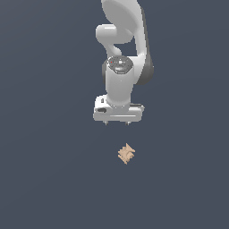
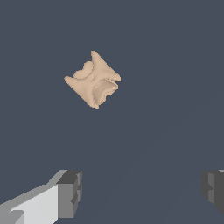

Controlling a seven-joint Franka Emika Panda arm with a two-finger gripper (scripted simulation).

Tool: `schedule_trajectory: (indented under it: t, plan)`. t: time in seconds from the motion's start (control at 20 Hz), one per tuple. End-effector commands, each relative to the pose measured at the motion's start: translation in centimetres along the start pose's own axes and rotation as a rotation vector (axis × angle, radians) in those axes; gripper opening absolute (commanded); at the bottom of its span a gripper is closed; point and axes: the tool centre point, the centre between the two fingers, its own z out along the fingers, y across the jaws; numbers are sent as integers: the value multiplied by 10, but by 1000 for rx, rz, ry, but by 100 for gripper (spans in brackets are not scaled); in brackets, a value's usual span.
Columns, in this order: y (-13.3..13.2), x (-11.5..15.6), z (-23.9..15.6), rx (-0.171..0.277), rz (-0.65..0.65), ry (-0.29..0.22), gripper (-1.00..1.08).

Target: Pick up the object and move it to a goal position.

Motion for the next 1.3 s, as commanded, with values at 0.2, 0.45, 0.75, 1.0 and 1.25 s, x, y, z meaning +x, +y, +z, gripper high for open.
schedule_trajectory:
  t: [0.2,0.45,0.75,1.0,1.25]
  plan:
    - [-4,0,1,-3,-13,2,100]
    - [-17,-1,3,-10,-45,7,100]
    - [-18,-1,3,-10,-48,7,100]
    - [-20,4,6,-11,-85,6,100]
    - [-23,15,11,-12,-159,3,100]
